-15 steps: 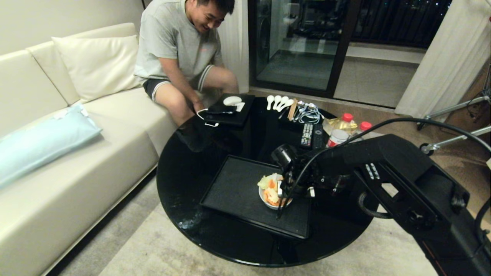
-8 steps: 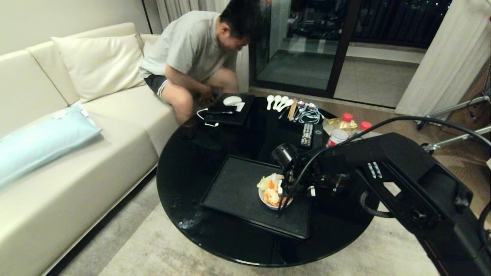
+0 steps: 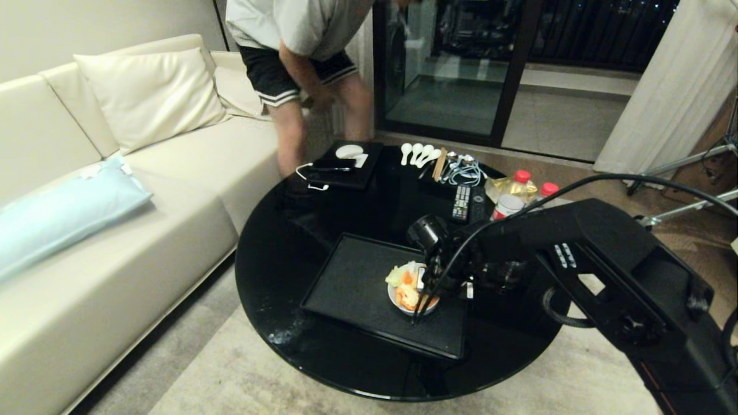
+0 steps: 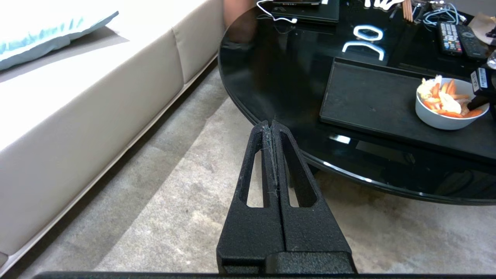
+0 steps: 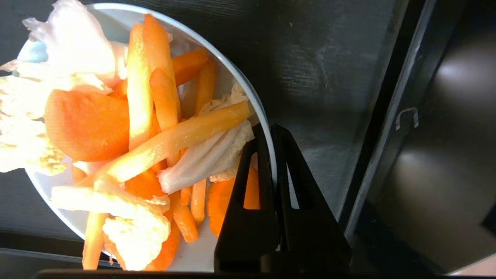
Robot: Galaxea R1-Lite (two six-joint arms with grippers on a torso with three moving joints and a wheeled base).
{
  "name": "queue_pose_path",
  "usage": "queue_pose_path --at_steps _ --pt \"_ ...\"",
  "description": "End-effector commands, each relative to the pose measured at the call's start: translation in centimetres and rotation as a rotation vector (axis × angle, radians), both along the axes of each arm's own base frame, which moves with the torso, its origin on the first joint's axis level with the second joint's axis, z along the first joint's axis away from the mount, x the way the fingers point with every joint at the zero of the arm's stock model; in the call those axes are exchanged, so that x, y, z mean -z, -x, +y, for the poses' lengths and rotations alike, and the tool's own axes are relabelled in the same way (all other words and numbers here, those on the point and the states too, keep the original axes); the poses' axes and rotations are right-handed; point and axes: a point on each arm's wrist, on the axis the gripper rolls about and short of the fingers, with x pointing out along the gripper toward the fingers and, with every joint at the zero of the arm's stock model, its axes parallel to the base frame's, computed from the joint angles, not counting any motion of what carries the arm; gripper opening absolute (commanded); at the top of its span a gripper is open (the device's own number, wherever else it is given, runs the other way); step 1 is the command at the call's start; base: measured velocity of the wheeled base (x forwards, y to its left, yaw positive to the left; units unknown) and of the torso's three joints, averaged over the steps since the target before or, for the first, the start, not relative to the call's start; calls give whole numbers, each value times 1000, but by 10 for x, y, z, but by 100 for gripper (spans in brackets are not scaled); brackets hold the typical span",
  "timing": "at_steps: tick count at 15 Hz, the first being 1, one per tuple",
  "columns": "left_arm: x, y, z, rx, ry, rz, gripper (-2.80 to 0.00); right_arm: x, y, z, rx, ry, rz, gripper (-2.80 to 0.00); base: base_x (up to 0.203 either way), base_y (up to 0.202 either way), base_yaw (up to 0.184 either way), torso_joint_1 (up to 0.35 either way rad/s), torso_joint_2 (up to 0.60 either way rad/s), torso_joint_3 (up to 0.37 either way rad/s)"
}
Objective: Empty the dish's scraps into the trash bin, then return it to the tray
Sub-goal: Pick up the bowl with leftover food
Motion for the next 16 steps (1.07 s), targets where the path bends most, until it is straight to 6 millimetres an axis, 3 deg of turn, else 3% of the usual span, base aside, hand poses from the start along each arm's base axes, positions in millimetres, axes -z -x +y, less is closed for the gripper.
queue_pose_path --at_steps 1,10,16 --pt "0 0 0 0 0 -1 -280 -1 1 2 28 -21 -4 -280 0 0 0 0 0 0" --pt "0 0 0 -1 0 -1 -280 -18 3 2 171 -140 -33 -280 0 0 0 0 0 0" --pt "0 0 0 -1 0 -1 -280 -54 11 -5 224 -216 -82 -280 0 0 0 0 0 0"
